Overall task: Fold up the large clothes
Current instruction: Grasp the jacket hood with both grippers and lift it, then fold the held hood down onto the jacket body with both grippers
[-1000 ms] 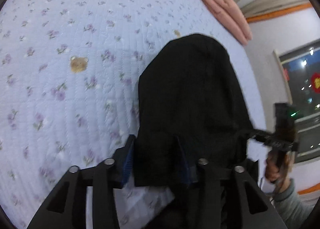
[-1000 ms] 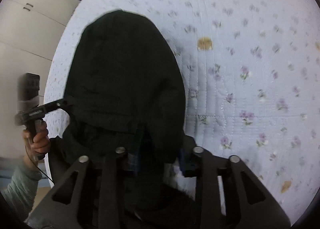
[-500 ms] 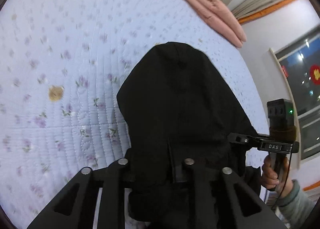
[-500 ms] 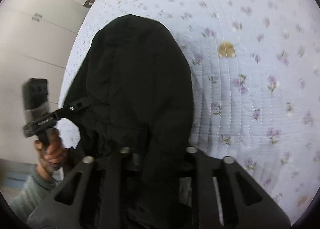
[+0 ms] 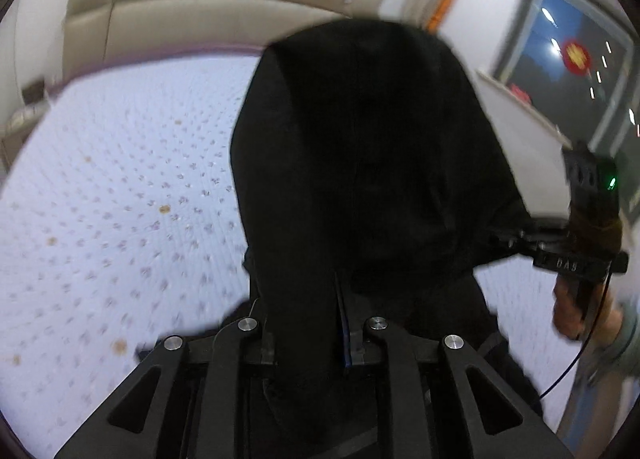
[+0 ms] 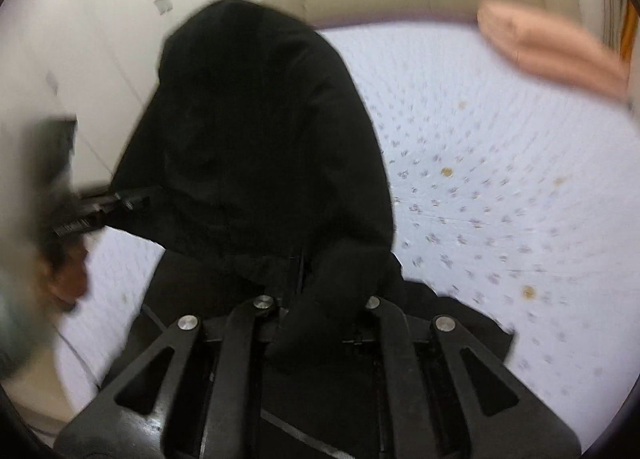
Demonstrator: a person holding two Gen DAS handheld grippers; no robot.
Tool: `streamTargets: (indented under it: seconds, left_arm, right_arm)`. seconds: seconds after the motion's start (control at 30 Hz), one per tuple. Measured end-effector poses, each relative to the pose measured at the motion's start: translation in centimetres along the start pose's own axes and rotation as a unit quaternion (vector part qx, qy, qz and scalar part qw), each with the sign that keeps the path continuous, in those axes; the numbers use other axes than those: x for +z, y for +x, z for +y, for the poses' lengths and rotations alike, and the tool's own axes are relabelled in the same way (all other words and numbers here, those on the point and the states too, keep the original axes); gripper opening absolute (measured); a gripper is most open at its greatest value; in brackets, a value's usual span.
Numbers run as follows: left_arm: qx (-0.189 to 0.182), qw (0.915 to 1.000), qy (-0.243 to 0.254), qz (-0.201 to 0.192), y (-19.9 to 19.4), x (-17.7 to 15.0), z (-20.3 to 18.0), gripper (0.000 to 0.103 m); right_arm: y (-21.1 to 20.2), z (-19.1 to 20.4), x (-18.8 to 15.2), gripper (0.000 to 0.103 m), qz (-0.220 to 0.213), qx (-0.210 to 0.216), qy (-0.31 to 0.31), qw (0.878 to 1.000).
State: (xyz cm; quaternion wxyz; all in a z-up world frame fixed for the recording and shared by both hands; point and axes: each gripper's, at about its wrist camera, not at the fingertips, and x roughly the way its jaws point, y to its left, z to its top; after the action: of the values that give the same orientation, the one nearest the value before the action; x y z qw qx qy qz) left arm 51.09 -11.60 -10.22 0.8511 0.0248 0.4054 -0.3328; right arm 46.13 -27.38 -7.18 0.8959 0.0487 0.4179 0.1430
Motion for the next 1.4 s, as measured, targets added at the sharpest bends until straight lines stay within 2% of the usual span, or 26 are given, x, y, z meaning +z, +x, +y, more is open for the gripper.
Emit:
streamTargets:
  seconds: [0.1, 0.17, 0.23, 0.3, 0.33, 0.37, 0.47, 0.57, 0.67, 0.7, 0.8, 0.83, 0.87, 0.93, 1.0, 1.1, 1.13, 1.23, 1.33, 1.4]
  left_arm:
    - [0.029, 0.998, 0.053, 0.015, -2.7, -3.9, -3.0, 0.037]
    - [0.054, 0.9947, 0.073, 0.049, -3.1, -7.6, -3.6, 0.038]
    - [0.072, 0.991, 0.055, 0.098, -1.6, -10.7, -2.5, 0.038]
    - [0.095, 0.9861, 0.022, 0.135, -0.5, -13.1, -0.7, 0.038]
    - [0.108, 0.9827, 0.003, 0.151, 0.0, -14.2, 0.6, 0.035]
    - [0.119, 0.9805, -0.01, 0.156, 0.1, -14.6, 1.5, 0.035]
    - [0.118, 0.9835, -0.042, 0.13, -1.4, -13.5, 3.1, 0.035]
    - [0.111, 0.9905, -0.027, 0.076, -3.5, -9.5, 1.7, 0.035]
    - [0.074, 0.9965, -0.014, 0.036, -3.8, -5.7, -1.1, 0.039]
    - [0.058, 0.9978, -0.013, 0.028, -3.5, -4.6, -1.8, 0.043]
    - [0.024, 0.9994, -0.007, 0.026, -1.1, -2.8, -3.3, 0.044]
    - [0.013, 0.9992, -0.008, 0.036, -0.4, -3.3, -2.9, 0.044]
    - [0.005, 0.9988, -0.011, 0.047, 0.1, -4.0, -3.9, 0.044]
    - [-0.006, 0.9965, -0.017, 0.082, 1.9, -5.6, -4.3, 0.043]
    - [-0.01, 0.9946, -0.023, 0.101, 1.7, -8.9, -4.5, 0.043]
    - [-0.03, 0.9872, -0.044, 0.15, 4.2, -14.9, -3.9, 0.043]
    - [-0.029, 0.9866, -0.041, 0.155, 4.8, -16.0, -3.9, 0.043]
    - [-0.011, 0.991, -0.038, 0.128, 5.6, -18.0, -4.3, 0.043]
    - [-0.001, 0.991, -0.038, 0.128, 6.0, -17.3, -4.4, 0.043]
    - [-0.008, 0.9906, -0.045, 0.129, 5.2, -16.8, -4.5, 0.043]
  right_arm:
    - [-3.5, 4.6, -4.5, 0.011, -0.021, -0.059, -0.063, 0.996]
    - [-4.2, 6.5, -7.7, 0.019, -0.008, -0.103, -0.097, 0.99]
    - [-3.7, 7.1, -10.9, 0.039, 0.018, -0.145, -0.108, 0.983]
    - [-3.8, 5.4, -13.6, 0.038, 0.058, -0.166, -0.082, 0.981]
    - [-4.0, 4.5, -14.6, 0.038, 0.073, -0.175, -0.064, 0.98]
    - [-4.4, 3.9, -15.2, 0.038, 0.08, -0.179, -0.049, 0.979]
    - [-6.5, 2.6, -15.5, 0.04, 0.084, -0.164, 0.007, 0.983]
    - [-8.1, 3.1, -13.0, 0.042, 0.062, -0.114, 0.047, 0.99]
    - [-8.5, 4.8, -9.7, 0.053, 0.027, -0.048, 0.082, 0.995]
    - [-8.2, 5.2, -8.9, 0.056, 0.022, -0.033, 0.089, 0.995]
    - [-5.1, 8.0, -6.5, 0.057, 0.034, -0.001, 0.094, 0.995]
    - [-4.5, 9.3, -6.9, 0.057, 0.044, 0.007, 0.092, 0.995]
    - [-3.4, 10.3, -7.0, 0.057, 0.058, 0.017, 0.088, 0.994]
    - [-1.9, 11.9, -8.3, 0.057, 0.088, 0.015, 0.077, 0.993]
    - [0.1, 11.6, -9.6, 0.057, 0.132, 0.008, 0.068, 0.989]
    - [2.4, 10.8, -13.9, 0.055, 0.199, 0.003, 0.068, 0.978]
    - [3.2, 10.9, -15.3, 0.055, 0.212, 0.0, 0.068, 0.975]
    - [4.3, 11.2, -17.7, 0.056, 0.194, -0.014, 0.058, 0.979]
    - [4.4, 11.4, -17.8, 0.056, 0.185, -0.021, 0.066, 0.98]
    - [3.6, 11.3, -17.7, 0.056, 0.184, -0.009, 0.074, 0.98]
